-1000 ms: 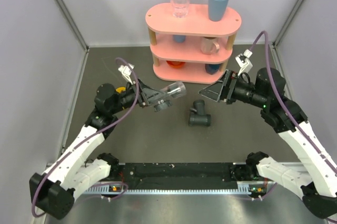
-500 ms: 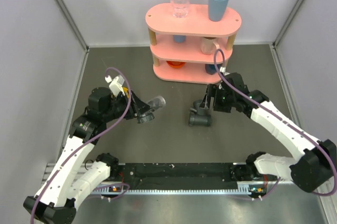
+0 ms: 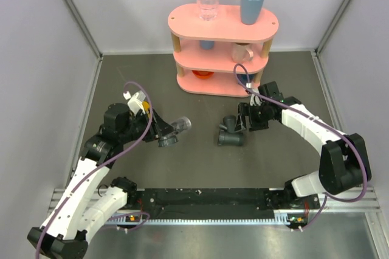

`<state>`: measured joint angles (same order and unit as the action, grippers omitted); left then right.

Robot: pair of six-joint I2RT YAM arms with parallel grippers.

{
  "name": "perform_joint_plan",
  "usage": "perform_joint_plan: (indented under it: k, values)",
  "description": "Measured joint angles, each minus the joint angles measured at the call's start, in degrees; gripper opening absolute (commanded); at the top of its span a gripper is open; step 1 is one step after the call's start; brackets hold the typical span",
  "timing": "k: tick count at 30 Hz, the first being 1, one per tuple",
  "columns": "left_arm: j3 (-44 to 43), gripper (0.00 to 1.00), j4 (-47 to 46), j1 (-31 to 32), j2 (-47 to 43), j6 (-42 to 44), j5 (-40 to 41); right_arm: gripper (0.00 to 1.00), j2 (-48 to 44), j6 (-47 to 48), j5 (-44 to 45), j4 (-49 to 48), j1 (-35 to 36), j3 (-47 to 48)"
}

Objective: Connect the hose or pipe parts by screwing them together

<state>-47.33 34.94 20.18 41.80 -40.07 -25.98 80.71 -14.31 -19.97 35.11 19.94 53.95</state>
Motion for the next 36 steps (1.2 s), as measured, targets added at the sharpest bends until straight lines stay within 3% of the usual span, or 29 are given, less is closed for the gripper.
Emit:
perform_joint_plan:
  k: [7, 17, 27, 36]
  values:
    - [0.37, 0.00, -0.04, 0.00, 0.37, -0.70, -0.11, 0.76, -1.40, 4.15, -3.96, -3.54, 0.20, -1.73]
    - [1.11, 0.00, 0.04, -0.52, 7.87, -1.99, -1.66, 0.77, -22.10, 18.78, -4.96, -31.43, 6.47, -24.35]
    - [1.40, 0.00, 2.38, -2.05, 13.77, -0.63, -3.21, 0.79, -17.07, 34.34, 0.24, -39.78, 15.26, -25.46]
    - [2.14, 0.00, 3.28, -2.93, 18.75, 1.27, -5.16, 0.78, -7.15, 43.10, -2.91, -33.29, 15.96, -19.43]
